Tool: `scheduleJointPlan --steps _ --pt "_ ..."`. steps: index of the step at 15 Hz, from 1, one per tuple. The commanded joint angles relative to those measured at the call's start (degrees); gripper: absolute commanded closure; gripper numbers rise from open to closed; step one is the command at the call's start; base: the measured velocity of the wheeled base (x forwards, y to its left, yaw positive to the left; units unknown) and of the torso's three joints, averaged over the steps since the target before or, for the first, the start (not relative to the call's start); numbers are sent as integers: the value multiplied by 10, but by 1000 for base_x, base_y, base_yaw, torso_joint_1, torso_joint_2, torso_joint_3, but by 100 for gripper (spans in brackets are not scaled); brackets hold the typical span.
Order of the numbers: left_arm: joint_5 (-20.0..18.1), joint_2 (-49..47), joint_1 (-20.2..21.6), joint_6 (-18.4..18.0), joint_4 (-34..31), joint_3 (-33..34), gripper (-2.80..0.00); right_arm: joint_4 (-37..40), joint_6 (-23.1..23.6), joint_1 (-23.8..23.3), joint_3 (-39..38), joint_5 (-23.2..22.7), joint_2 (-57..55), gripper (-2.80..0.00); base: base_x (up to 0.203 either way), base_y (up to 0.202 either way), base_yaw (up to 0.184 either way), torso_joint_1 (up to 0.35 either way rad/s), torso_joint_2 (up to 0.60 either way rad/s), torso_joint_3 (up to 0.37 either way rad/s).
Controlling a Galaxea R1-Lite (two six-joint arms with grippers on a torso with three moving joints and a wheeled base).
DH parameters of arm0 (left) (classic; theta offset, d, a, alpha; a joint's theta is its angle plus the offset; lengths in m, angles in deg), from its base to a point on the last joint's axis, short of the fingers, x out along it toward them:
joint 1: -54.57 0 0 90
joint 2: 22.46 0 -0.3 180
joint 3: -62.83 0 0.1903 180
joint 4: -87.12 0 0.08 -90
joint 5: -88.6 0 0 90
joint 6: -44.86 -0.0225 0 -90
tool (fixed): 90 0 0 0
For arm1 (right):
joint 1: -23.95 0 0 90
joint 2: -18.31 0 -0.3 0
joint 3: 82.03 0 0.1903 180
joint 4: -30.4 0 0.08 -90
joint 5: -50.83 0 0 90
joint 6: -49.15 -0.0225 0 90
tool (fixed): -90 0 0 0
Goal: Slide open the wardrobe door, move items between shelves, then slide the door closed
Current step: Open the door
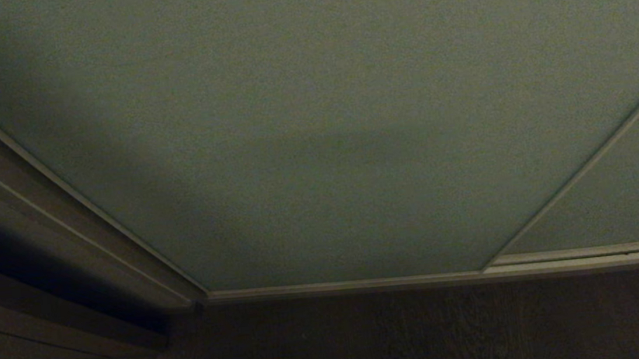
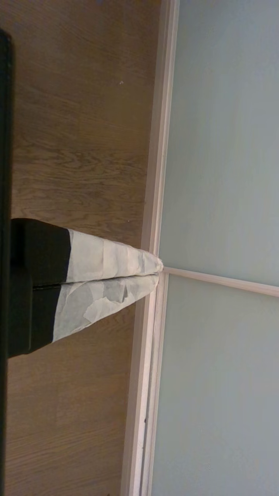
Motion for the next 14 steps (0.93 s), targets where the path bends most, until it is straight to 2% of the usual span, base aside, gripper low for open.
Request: scheduleJointPlan --steps 1,4,11,14 --pt "-6 -7 0 2 0 -1 0 0 0 0 0 0 1 0 0 0 0 0 0 0" --pt "-23 -10 1 3 -1 -10 0 0 0 0 0 0 1 0 0 0 0 0 0 0" --pt "-28 -28 4 0 0 -19 0 0 0 0 0 0 1 0 0 0 0 0 0 0" --pt "-72 -25 4 4 -10 -17 0 0 0 0 0 0 1 0 0 0 0 0 0 0"
